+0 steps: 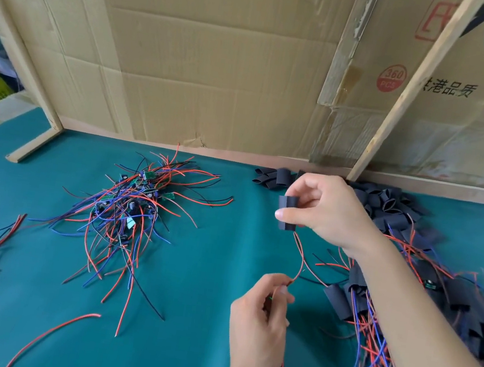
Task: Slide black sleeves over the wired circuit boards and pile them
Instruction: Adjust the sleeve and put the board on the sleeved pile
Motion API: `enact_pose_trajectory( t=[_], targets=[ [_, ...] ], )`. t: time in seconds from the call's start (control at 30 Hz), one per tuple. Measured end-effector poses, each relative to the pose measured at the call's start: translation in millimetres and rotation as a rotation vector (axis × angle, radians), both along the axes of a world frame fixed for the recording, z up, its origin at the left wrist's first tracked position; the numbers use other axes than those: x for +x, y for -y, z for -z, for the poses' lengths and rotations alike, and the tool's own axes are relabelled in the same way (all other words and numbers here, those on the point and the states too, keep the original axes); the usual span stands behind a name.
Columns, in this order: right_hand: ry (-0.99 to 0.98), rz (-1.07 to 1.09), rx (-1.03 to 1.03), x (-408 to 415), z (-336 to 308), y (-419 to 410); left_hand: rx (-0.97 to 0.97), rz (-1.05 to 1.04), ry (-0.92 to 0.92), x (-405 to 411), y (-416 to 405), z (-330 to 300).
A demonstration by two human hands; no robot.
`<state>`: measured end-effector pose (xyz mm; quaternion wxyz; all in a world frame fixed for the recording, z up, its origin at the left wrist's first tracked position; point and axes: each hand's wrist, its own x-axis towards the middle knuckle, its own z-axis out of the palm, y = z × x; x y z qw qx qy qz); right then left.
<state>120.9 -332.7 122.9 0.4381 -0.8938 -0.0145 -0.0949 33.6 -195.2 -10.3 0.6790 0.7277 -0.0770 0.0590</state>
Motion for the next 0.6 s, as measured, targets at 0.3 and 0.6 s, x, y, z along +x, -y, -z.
enact_pose_trajectory(
  t=[0.3,0.6],
  targets=[
    [-0.222,-0.078,0.171,-24.8,19.0,12.5,-0.056,-0.052,-0.024,1.1,1.1,-0.4],
    [-0.246,-0.054,0.406,-41.3,53.4,3.1,-0.206,-0.086,-0.079,0.2,-0.3,-7.4]
  ],
)
